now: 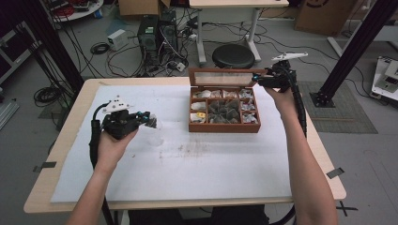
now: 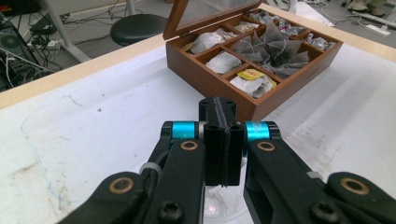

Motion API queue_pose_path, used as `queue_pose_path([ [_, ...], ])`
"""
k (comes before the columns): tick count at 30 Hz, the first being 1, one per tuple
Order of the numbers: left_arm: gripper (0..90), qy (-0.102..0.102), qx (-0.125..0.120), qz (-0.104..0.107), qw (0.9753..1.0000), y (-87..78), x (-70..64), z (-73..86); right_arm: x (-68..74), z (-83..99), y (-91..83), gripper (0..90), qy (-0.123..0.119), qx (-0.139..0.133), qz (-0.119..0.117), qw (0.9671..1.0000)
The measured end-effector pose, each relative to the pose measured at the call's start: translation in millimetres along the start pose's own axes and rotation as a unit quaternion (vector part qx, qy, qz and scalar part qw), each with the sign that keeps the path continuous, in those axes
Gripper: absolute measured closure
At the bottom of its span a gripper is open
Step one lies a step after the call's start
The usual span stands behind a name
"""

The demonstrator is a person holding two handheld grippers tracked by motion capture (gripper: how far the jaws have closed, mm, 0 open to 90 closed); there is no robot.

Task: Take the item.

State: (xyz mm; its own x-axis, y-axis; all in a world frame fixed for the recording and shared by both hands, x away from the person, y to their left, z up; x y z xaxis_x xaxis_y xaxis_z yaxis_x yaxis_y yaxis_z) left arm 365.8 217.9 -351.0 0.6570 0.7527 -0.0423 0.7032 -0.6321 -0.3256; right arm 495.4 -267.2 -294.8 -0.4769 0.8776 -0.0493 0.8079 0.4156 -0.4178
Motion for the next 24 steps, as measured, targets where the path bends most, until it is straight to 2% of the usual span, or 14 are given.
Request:
queue_pose_path([
  [8, 89.5, 0.006, 0.013, 0.000, 0.9999, 4.4, -1.0, 5.8, 0.4, -0.2, 0.0, 42.5, -0.002, 0.001, 0.000, 1.0000],
  [10, 89.6, 0.001, 0.014, 0.002, 0.9999, 5.9, -1.3, 7.8, 0.4, -0.3, 0.0, 42.5, -0.002, 0.001, 0.000, 1.0000],
  [24, 89.6, 0.000, 0.027, 0.000, 0.9996, 10.8, 0.3, 16.9, 0.6, -0.1, 0.5, 41.9, -0.002, 0.001, 0.001, 1.0000],
])
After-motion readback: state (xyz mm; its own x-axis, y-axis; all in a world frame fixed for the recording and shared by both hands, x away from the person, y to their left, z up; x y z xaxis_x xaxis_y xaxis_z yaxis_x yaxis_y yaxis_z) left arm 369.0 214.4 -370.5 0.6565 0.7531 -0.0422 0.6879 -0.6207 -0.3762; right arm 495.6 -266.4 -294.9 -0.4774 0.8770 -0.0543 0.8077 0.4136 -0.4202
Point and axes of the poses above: each handheld gripper's, and its own axes: y roughly forward along the jaws, z roughly out of its underside, x roughly to its left, the point moved 1 cm from there along y, roughly forward along the jaws, and after that the axes turned 7 degrees about -x, right-handed, at the moved point
